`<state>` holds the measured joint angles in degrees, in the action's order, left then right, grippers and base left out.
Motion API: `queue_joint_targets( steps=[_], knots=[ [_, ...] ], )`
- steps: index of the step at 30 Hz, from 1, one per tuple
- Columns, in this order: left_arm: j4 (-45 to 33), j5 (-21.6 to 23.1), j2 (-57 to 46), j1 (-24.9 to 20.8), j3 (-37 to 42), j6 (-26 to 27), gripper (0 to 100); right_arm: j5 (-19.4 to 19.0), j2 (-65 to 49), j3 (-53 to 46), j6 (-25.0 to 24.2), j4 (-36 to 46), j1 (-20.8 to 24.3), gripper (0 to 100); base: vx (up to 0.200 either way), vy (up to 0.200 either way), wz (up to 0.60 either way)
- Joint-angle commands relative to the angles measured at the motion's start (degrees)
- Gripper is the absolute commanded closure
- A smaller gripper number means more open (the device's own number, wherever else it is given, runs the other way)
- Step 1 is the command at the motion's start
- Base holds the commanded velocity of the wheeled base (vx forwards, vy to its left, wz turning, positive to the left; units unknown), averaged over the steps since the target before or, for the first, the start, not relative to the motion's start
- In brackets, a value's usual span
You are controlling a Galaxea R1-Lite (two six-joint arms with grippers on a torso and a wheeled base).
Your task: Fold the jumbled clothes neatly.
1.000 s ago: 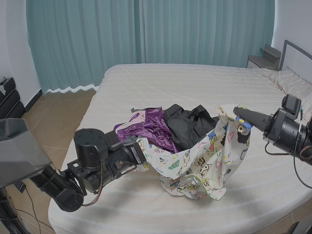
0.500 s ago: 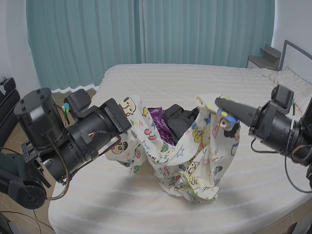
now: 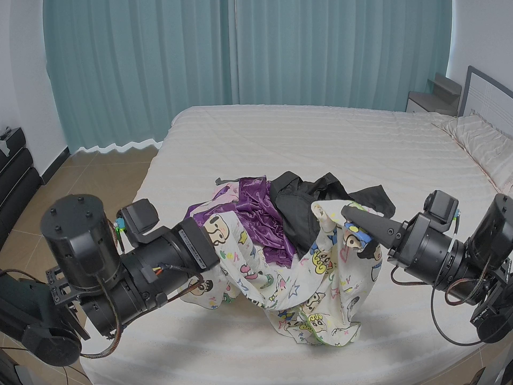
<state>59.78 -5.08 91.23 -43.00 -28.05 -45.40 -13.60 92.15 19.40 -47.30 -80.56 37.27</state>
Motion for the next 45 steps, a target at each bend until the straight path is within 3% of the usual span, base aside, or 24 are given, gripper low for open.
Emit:
queue_joint_targets(
  steps=[1,15,30,45],
  knots=[
    [0.07,-0.54,3.42,-0.95,0.28,-0.31,100,0.07,4.0,-2.17,-0.16,-1.71,-0.62,100,0.0,0.0,0.0],
    [0.07,-3.44,4.21,-1.74,-0.07,-1.27,100,0.07,4.44,-5.77,-0.25,-7.42,-0.62,100,-0.171,0.0,0.0],
    [0.07,-5.55,3.95,-1.83,-0.78,-2.85,100,0.33,3.83,-5.51,-0.07,-7.6,-0.79,100,0.0,0.0,0.0],
    [0.16,-5.9,3.78,-2.53,-1.13,-2.68,100,1.3,3.56,-5.07,-0.07,-7.6,-1.67,100,0.0,-0.2,0.0]
  ],
)
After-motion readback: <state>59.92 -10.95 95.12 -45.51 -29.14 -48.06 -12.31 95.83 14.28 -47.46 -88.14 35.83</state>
